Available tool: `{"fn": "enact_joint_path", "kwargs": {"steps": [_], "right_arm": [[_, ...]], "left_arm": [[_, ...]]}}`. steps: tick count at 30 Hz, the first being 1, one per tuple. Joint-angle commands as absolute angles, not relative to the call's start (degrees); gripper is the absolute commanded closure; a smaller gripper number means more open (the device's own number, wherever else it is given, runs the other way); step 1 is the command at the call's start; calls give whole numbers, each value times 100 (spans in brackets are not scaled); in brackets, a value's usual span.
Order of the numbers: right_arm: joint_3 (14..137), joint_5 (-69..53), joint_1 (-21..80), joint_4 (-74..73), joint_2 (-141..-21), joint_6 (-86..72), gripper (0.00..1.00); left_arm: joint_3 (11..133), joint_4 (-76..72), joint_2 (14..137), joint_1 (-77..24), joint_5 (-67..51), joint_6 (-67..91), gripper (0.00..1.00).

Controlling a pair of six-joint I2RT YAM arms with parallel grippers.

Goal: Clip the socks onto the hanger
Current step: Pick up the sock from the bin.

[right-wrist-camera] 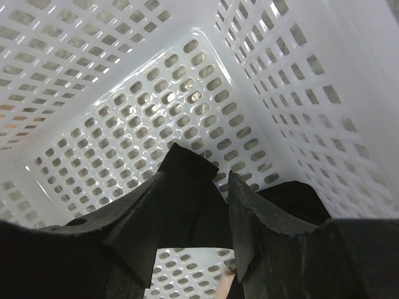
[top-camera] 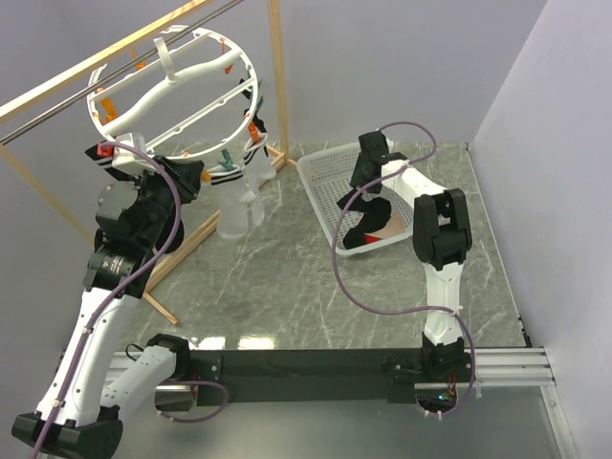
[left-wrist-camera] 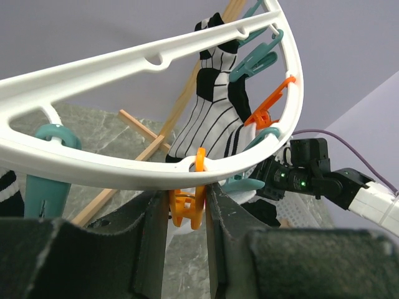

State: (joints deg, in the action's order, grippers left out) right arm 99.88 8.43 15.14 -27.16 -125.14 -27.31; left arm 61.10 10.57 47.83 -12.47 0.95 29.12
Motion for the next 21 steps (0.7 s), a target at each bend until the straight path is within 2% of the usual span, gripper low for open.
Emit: {"fn": "enact_joint_path", "kwargs": {"steps": [1, 6, 12, 16, 17, 19, 21], "right_arm": [[10037, 906, 1547, -2716, -12586, -2602, 49], [10265, 817, 1538, -2821, -12788, -2681, 54], [10345, 853, 1538, -2883, -12937, -2593, 55], [10345, 870, 1538, -2839, -12955, -2584, 70], [10327, 870, 1538, -2813, -12929, -2601, 83], [10345, 896, 1538, -2804, -12876, -2610, 100], [10327, 853, 1538, -2778, -12728, -2619, 100]], "left_arm": [[6249, 791, 4737, -1266, 193, 2804, 87], [6293, 826, 4755, -1266, 220, 2760, 87], [6284, 817, 4720, -1266, 229, 2769, 87], [6267, 800, 4702, -1266, 229, 2795, 87], [6267, 791, 4693, -1266, 229, 2804, 87], [6267, 791, 4685, -1266, 220, 2812, 87], [6284, 791, 4676, -1266, 220, 2830, 87]]}}
